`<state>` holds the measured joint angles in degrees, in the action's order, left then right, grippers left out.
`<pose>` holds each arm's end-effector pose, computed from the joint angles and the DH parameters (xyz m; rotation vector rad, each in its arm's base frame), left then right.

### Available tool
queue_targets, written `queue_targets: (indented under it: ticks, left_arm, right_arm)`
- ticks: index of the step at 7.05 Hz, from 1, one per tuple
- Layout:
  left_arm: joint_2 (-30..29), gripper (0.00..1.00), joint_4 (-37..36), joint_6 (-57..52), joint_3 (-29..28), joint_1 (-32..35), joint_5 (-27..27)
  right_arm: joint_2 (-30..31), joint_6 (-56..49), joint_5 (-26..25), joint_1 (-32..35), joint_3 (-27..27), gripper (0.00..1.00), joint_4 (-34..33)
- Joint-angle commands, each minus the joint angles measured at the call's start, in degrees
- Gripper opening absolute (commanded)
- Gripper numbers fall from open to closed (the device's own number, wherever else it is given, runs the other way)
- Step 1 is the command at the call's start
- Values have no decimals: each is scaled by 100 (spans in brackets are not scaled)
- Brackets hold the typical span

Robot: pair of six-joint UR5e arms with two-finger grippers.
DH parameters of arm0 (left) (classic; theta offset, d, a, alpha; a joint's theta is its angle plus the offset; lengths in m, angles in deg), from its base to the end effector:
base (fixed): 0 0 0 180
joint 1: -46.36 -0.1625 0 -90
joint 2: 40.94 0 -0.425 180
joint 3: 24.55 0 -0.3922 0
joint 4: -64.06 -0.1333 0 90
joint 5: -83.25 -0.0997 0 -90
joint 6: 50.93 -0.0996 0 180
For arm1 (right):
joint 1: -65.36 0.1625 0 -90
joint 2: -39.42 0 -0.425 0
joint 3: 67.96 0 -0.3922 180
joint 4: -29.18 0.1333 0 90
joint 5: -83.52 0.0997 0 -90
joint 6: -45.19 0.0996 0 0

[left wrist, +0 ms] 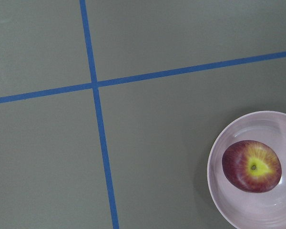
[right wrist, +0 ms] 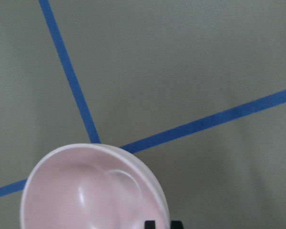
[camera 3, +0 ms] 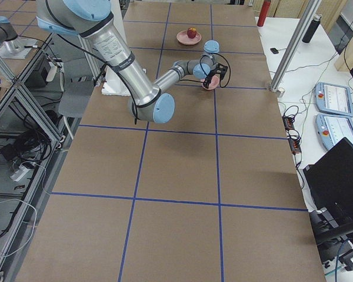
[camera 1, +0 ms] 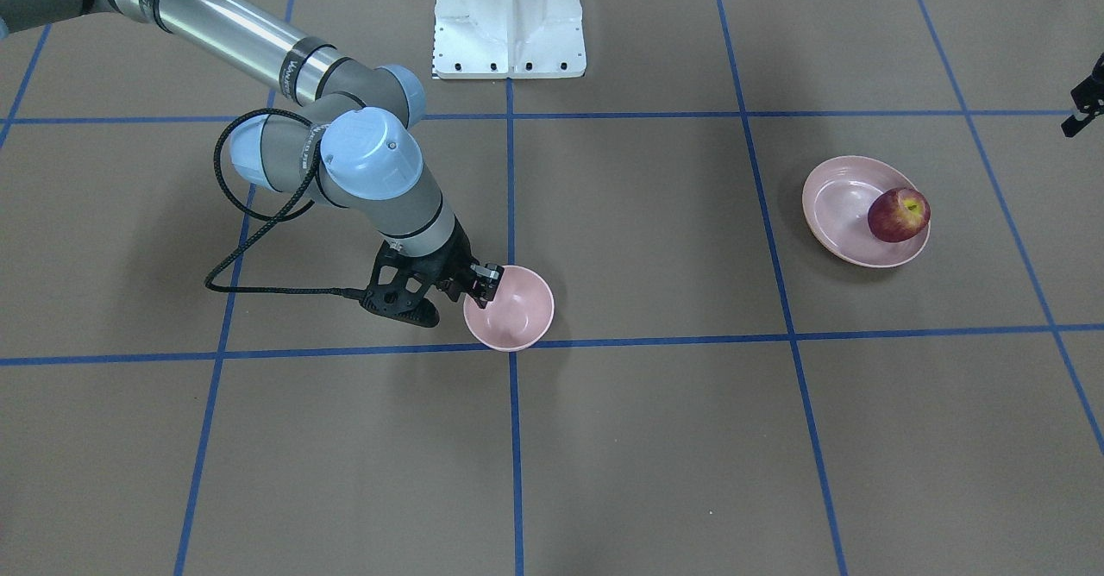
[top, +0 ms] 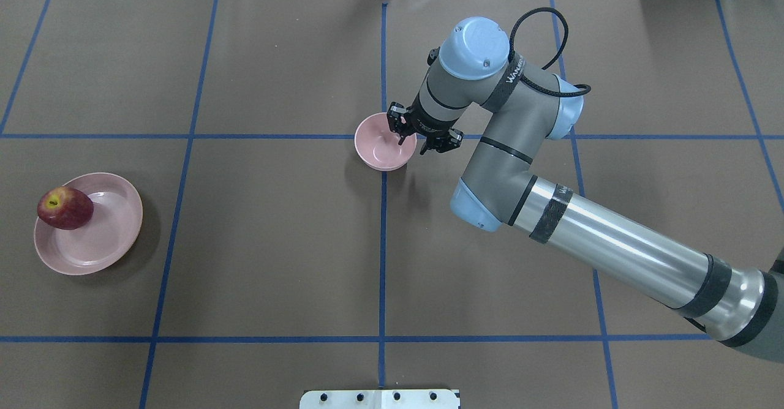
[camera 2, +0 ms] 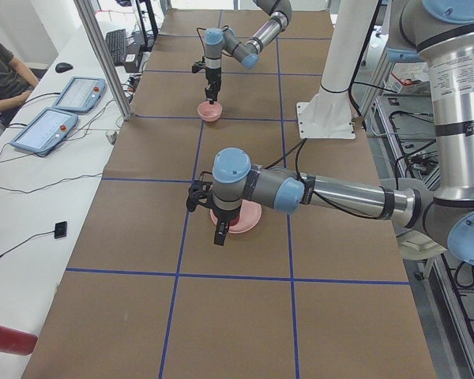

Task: Move apple from plate to bowl
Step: 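Carry the pink bowl to the table centre and set it down, then release the bowl and withdraw the right gripper while the left gripper reaches toward the apple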

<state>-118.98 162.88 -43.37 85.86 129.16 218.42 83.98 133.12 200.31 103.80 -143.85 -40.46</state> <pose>-0.0100 -0.4205 0.5581 0.1827 0.8124 0.1129 -0.5477 -0.5476 0.2337 -0.1023 -0.9854 0.3717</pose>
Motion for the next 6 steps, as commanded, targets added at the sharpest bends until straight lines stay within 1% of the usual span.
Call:
queue_targets:
  ticks: [1, 2, 3, 4, 5, 6]
  left_arm:
    - [-26, 98, 14, 661, -2, -61, -8]
    - [-105, 98, 162, 1276, -2, -610, -60]
    - [-193, 98, 520, 2161, -2, -1259, -426]
    - [-202, 98, 1098, 3145, -2, -2049, -786]
    - [-316, 98, 1365, 3590, -54, -2640, -990]
    - [-682, 98, 1341, 3585, -220, -2915, -1392]
  right_arm:
    - [0, 161, -16, 189, -493, 100, -109]
    - [549, 67, 307, 695, -1506, 100, -1164]
    - [1494, -535, 580, 1039, -3187, 100, -2157]
    - [2199, -1785, 608, 1243, -3874, 100, -2463]
    - [3190, -2589, 739, 1523, -4307, 100, -2405]
    - [3870, -3685, 1115, 2066, -4407, 100, -2379]
